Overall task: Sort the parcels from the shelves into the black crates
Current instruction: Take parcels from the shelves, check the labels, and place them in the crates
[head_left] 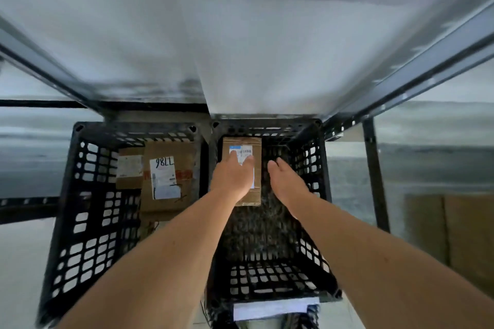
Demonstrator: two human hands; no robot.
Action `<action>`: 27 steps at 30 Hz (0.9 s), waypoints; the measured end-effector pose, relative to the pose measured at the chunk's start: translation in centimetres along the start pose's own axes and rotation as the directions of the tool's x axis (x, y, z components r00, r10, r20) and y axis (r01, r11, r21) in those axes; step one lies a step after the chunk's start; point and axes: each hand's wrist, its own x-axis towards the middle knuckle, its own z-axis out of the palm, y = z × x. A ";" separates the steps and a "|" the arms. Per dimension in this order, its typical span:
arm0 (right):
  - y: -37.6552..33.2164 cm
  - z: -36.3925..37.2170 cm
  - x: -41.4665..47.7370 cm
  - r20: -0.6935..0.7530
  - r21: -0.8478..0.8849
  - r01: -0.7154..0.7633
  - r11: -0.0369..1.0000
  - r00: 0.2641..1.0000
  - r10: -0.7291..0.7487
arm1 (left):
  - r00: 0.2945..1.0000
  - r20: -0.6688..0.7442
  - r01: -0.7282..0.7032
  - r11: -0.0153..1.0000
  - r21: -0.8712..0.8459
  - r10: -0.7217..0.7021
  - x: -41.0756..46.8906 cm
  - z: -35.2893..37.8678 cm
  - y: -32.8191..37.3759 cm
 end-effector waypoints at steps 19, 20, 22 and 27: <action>-11.9 -15.3 -43.1 -0.150 -0.816 0.314 0.486 0.696 -0.702 | 0.734 -0.447 -0.106 0.736 0.668 0.511 -43.7 -22.4 10.1; -12.0 -15.9 -45.2 -0.155 -0.824 0.324 0.465 0.659 -0.736 | 0.714 -0.469 -0.092 0.734 0.673 0.520 -46.0 -22.9 10.6; -12.3 -17.2 -49.3 -0.170 -0.837 0.342 0.427 0.579 -0.797 | 0.666 -0.509 -0.080 0.732 0.677 0.545 -50.1 -24.0 11.7; -12.9 -21.4 -59.1 -0.251 -0.858 0.338 0.387 0.382 -0.889 | 0.481 -0.602 -0.126 0.730 0.672 0.637 -58.9 -26.8 14.4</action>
